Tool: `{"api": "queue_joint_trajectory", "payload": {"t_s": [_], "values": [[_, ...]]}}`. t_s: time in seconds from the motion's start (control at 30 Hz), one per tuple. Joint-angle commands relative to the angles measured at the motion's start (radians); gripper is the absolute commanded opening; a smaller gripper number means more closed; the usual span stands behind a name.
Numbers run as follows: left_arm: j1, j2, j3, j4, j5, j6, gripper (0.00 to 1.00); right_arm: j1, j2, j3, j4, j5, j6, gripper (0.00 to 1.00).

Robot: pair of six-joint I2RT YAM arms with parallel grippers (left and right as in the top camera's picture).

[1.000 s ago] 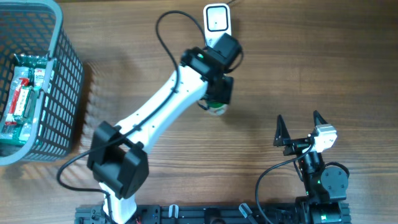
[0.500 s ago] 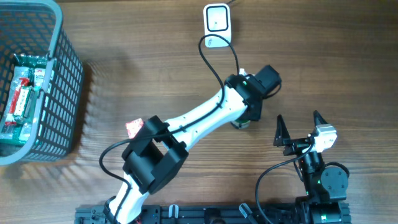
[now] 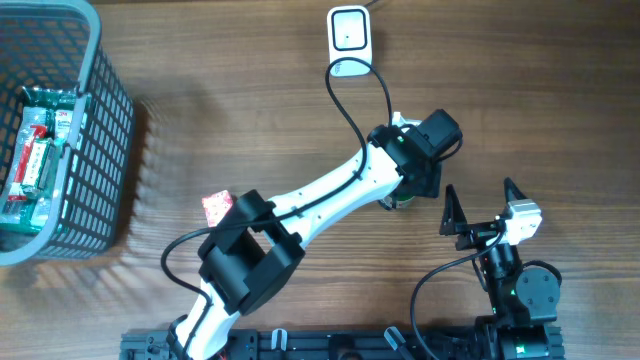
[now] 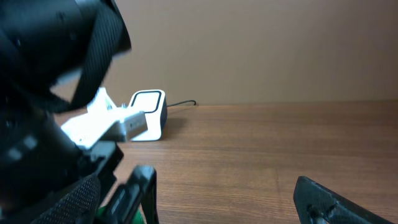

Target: Scan the item barcode

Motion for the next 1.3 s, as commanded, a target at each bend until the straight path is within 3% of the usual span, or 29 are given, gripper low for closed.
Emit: {"api": "queue_joint_trajectory", "payload": {"t_s": [0.0, 0.27, 0.47, 0.57, 0.6, 0.73, 0.8, 0.83, 1.27], "values": [[0.049, -0.113, 0.076, -0.024, -0.021, 0.082, 1.00, -0.006, -0.008, -0.001, 0.003, -0.001, -0.005, 1.00], [0.331, -0.302, 0.130, -0.262, -0.021, 0.069, 1.00, -0.006, -0.008, -0.001, 0.003, -0.001, -0.005, 1.00], [0.535, -0.300, 0.110, -0.545, -0.009, 0.064, 1.00, -0.006, -0.008, -0.001, 0.003, -0.001, -0.005, 1.00], [0.597, -0.298, 0.041, -0.591, -0.005, 0.064, 0.98, -0.006, -0.008, -0.001, 0.003, -0.001, -0.005, 1.00], [0.618, -0.298, 0.000, -0.597, -0.005, 0.064, 0.94, -0.006, -0.008, -0.001, 0.003, -0.001, -0.004, 1.00], [0.685, -0.299, -0.134, -0.596, -0.005, 0.063, 0.85, -0.006, -0.008, -0.001, 0.003, -0.001, -0.005, 1.00], [0.723, -0.299, -0.219, -0.571, 0.000, 0.062, 0.70, -0.006, -0.008, -0.001, 0.003, -0.001, -0.005, 1.00], [0.732, -0.299, -0.252, -0.555, 0.004, 0.058, 0.66, -0.006, -0.008, -0.001, 0.003, -0.001, -0.005, 1.00], [0.744, -0.299, -0.624, -0.229, 0.039, 0.056, 0.69, -0.006, -0.008, -0.001, 0.003, -0.001, -0.005, 1.00]]}}
